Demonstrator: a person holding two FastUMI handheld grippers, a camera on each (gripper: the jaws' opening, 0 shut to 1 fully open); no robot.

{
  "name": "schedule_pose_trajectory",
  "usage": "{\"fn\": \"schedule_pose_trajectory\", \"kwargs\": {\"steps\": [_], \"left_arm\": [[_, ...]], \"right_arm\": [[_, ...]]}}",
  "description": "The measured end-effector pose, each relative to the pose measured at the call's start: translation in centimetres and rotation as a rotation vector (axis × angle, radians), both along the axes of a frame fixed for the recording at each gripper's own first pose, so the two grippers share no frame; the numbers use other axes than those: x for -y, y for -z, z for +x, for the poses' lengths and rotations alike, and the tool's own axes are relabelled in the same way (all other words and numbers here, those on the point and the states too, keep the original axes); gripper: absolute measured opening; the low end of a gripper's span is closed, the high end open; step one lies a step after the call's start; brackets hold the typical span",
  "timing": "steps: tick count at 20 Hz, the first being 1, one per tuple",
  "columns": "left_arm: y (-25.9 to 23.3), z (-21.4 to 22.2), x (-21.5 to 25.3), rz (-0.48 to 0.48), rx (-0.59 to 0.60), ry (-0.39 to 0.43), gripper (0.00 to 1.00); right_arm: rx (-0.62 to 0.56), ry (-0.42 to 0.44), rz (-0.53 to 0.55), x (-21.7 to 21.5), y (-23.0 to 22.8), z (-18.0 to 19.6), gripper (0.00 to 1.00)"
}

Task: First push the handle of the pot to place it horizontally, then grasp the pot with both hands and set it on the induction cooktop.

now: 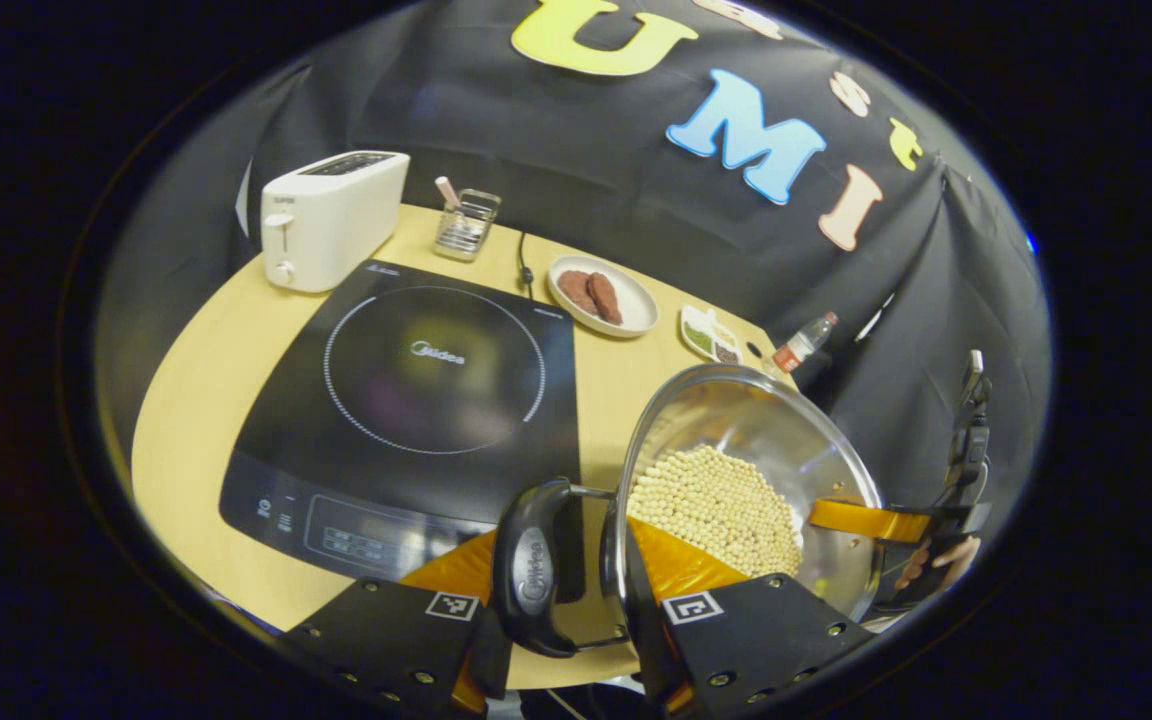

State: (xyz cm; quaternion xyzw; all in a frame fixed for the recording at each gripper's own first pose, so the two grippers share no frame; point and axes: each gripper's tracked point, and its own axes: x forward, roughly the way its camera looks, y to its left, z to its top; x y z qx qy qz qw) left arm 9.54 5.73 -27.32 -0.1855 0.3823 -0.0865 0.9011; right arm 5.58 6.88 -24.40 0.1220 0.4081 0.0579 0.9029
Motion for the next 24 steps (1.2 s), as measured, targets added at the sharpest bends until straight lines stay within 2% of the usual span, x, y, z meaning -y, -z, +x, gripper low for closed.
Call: {"fn": "schedule_pose_trajectory", "kwargs": {"steps": [2,5,7,8,9,10,11,15,16,17,19,20,22,23,24], "left_arm": [[-0.1,-0.4,-2.0,0.004,0.006,-0.025,0.55],[-0.2,-0.6,-4.5,0.013,0.015,-0.058,0.55],[-0.2,-0.8,-6.1,0.026,0.017,-0.078,0.55],[-0.3,-0.7,-6.9,0.028,0.015,-0.092,0.51],[-0.4,-0.5,-7.7,0.026,0.016,-0.105,0.53],[-0.6,-0.5,-8.6,0.025,0.021,-0.116,0.55],[-0.8,-0.3,-9.4,0.025,0.024,-0.124,0.55],[-1.3,0.6,-12.0,0.026,0.039,-0.16,0.51],[-1.3,0.9,-12.7,0.024,0.04,-0.167,0.55],[-1.4,1.5,-13.3,0.026,0.042,-0.173,0.55],[-1.1,2.9,-14.4,0.034,0.044,-0.185,0.55],[-1.3,3.4,-15.1,0.039,0.04,-0.194,0.52],[-1.8,4.9,-16.9,0.062,0.068,-0.227,0.55],[-2.0,5.6,-17.7,0.069,0.081,-0.239,0.55],[-1.9,6.2,-18.1,0.069,0.087,-0.245,0.55]], "right_arm": [[0.0,-0.024,-0.003,-1.7,0.0,0.1,0.55],[-0.009,-0.056,0.005,-4.2,0.0,0.4,0.58],[-0.022,-0.081,0.012,-5.7,0.0,0.9,0.55],[-0.023,-0.093,0.015,-6.5,-0.1,1.4,0.55],[-0.016,-0.1,0.018,-7.2,-0.5,1.9,0.58],[-0.007,-0.11,0.017,-7.9,-0.7,2.5,0.55],[0.0,-0.119,0.015,-8.5,-1.0,3.1,0.58],[0.021,-0.151,0.015,-11.1,-1.8,5.4,0.58],[0.026,-0.157,0.014,-11.7,-2.0,6.0,0.57],[0.029,-0.162,0.015,-12.3,-2.1,6.7,0.54],[0.033,-0.168,0.023,-13.5,-2.2,8.2,0.58],[0.036,-0.169,0.027,-14.0,-2.3,8.9,0.55],[0.048,-0.169,0.04,-15.2,-2.8,10.3,0.54],[0.054,-0.169,0.047,-15.9,-2.7,11.1,0.58],[0.061,-0.17,0.049,-16.5,-2.8,11.9,0.54]]}}
